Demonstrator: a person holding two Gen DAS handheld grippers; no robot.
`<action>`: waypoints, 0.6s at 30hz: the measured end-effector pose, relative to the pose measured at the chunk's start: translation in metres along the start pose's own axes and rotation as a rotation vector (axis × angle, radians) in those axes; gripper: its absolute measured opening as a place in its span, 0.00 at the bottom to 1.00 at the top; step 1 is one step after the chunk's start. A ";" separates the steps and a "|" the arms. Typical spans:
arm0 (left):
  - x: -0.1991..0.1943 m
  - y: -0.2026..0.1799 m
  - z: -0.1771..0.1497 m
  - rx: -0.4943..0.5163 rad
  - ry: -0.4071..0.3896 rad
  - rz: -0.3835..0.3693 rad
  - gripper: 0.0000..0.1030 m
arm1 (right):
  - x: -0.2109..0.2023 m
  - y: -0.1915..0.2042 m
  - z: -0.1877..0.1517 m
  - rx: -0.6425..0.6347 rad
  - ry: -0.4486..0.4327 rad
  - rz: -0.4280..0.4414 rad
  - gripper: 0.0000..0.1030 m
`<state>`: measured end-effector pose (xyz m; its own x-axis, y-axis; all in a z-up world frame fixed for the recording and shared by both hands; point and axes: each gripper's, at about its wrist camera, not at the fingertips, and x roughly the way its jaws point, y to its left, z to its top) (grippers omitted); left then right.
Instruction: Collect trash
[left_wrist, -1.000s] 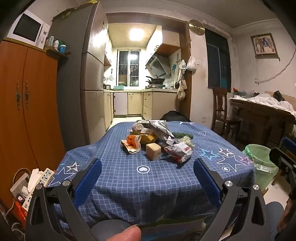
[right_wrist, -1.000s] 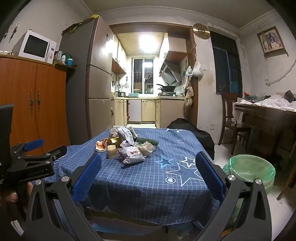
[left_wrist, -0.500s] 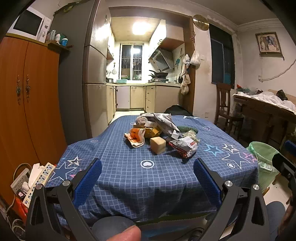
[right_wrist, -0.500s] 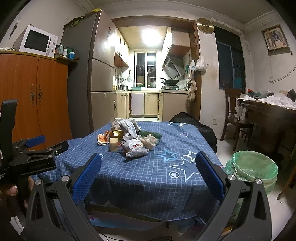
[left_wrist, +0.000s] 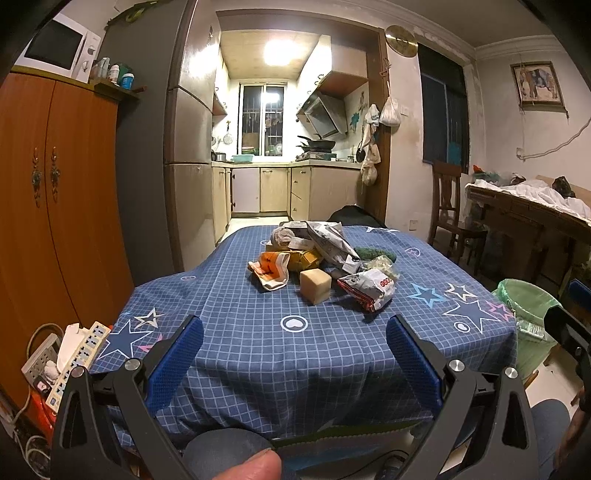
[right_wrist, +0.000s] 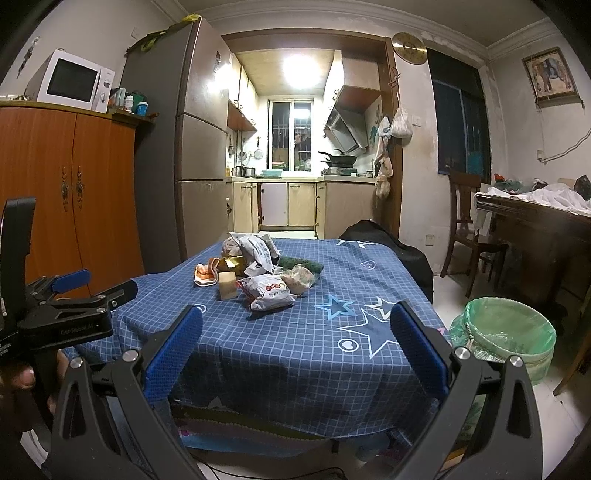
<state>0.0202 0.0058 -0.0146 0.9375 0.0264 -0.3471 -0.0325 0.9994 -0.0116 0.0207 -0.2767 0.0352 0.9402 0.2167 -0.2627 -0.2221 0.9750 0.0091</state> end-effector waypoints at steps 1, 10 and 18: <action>0.000 0.000 0.001 0.000 0.001 0.000 0.96 | 0.000 0.000 0.000 0.000 0.001 0.002 0.95; 0.001 -0.001 0.000 0.000 0.008 0.003 0.96 | 0.001 -0.003 0.000 -0.001 0.012 0.004 0.95; 0.002 0.002 -0.001 0.000 0.011 0.005 0.96 | 0.003 -0.002 -0.001 -0.003 0.021 0.007 0.95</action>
<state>0.0215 0.0079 -0.0160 0.9333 0.0315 -0.3578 -0.0375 0.9992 -0.0098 0.0234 -0.2779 0.0337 0.9330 0.2227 -0.2827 -0.2298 0.9732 0.0084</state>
